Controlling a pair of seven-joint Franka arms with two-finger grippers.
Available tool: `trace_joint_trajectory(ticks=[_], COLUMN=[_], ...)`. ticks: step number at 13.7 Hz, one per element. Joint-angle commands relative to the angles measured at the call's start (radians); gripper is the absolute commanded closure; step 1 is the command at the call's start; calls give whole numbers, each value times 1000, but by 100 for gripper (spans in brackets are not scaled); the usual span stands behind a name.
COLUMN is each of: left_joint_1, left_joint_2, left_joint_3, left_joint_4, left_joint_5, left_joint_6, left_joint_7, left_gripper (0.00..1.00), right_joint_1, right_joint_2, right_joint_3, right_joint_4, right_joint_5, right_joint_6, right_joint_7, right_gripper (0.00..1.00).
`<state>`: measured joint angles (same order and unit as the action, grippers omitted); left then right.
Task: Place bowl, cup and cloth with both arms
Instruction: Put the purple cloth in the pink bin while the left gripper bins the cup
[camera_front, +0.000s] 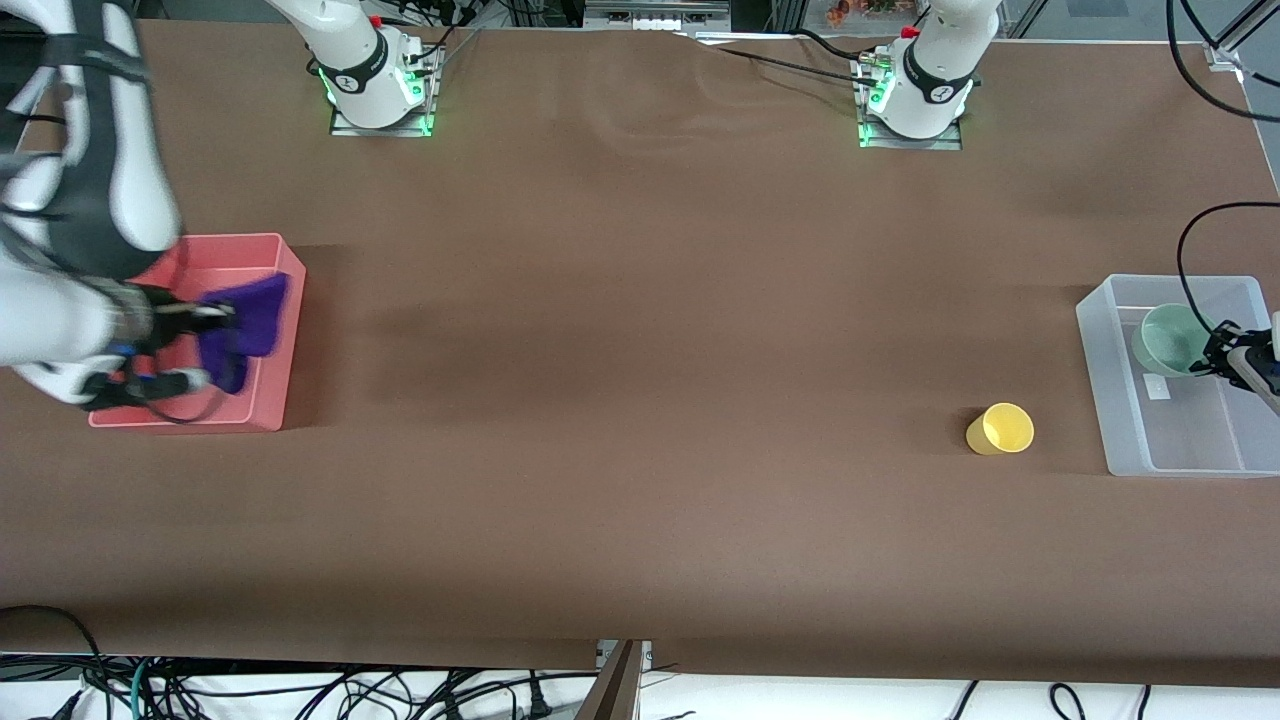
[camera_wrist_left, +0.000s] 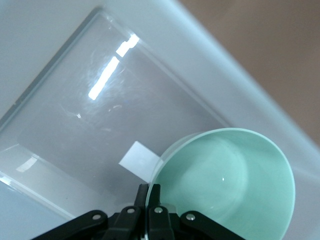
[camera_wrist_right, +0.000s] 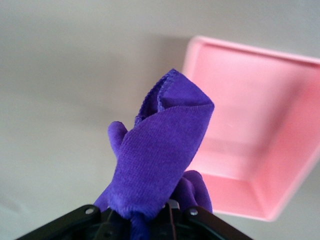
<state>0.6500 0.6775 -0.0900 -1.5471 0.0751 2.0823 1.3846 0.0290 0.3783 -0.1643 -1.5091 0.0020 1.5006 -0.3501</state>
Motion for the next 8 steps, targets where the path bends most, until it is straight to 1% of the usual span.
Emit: trace_joint_trajectory(ticks=[1,2,3,4,5,6,8], left_joint_1=[17,16,14,8,7,-1,-36], left_joint_2=[40,37,34,25,8,-31,-99], left_joint_3=[-11,-11,-11,-13,-22,-33,-60], left_joint_4=[38,41,45,48,51,51,53], left_joint_5=[0,3,0,3,-1,-3,-1], left_joint_6=[18,21,21,18,7,-14,-100], left_joint_7=[28,27,27,27,11,2,-80], left_gripper=[100,69,10,0,0,0,0], right_joint_1=[2,2,2,2,2,0,0], right_joint_2=[42,51,60,67,71,76,93], right_joint_3=[-128,-156,-168,-175,-175,-176,-176], right_joint_4=[-34,-63,-98,-144,-192,-230,-269], right_joint_5=[-11,-11,-11,-11,-11,-11,-10], right_joint_6=[3,36,80,133,185,229,292], right_joint_7=[-169,-187,-194,-194,-194,-193,-193], right_gripper=[100,100,100,100,100,100,100])
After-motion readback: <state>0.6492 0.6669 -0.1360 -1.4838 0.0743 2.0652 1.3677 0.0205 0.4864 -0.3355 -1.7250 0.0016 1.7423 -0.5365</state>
